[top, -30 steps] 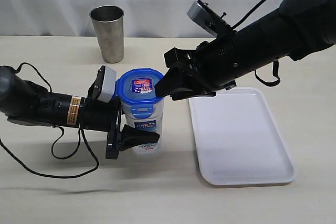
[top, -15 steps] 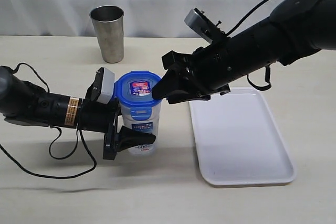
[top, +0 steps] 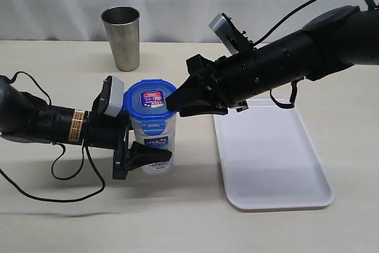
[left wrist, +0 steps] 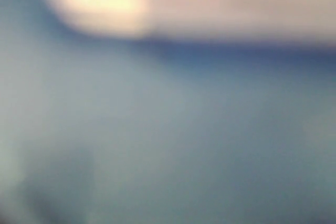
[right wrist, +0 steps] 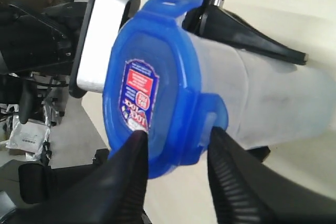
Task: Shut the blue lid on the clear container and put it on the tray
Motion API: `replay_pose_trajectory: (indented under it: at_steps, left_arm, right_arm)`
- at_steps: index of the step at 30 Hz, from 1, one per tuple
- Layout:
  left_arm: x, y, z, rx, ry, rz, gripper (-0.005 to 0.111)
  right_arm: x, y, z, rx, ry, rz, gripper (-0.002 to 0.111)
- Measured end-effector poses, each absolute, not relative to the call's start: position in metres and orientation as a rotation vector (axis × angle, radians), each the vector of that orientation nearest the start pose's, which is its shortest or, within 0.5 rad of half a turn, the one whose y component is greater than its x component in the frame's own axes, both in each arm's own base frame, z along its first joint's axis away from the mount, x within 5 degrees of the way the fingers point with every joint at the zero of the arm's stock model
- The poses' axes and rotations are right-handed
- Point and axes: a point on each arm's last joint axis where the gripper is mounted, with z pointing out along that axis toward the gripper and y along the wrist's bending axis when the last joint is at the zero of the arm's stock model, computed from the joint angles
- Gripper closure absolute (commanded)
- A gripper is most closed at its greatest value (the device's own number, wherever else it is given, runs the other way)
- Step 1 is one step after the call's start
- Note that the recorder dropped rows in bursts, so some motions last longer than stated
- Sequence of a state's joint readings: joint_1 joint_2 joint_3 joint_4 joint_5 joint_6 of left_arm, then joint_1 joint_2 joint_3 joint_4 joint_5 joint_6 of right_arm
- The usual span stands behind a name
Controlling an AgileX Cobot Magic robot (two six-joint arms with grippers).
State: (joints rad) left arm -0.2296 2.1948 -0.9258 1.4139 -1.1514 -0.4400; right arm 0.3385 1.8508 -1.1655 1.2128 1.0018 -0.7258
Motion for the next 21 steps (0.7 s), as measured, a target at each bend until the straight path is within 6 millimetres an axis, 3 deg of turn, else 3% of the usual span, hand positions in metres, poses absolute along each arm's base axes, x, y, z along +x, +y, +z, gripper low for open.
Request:
replay_pose_trajectory:
  at_steps: [2,4,6,10,21]
  left_arm:
    - [0.311,-0.156,0.077,1.356,1.517,-1.006,0.107]
    - [0.311,-0.156,0.077,1.358,1.516,-1.005,0.107]
    - [0.311,-0.156,0.077,1.359,1.514,-1.003,0.107]
    - [0.310,-0.158,0.077,1.364,1.512,-1.010,0.107]
    - [0.306,-0.164,0.081,1.353,1.463,-1.066,0.107]
  right_arm:
    - [0.316,0.187,0.211,-0.456,2.584,1.399,0.081]
    - [0.316,0.187,0.212,-0.467,2.576,1.397,0.073]
    - [0.315,0.186,0.216,-0.502,2.559,1.370,0.058]
    - [0.309,0.187,0.223,-0.615,2.532,1.295,0.047]
    - [0.294,0.182,0.252,-0.780,2.470,1.155,0.044]
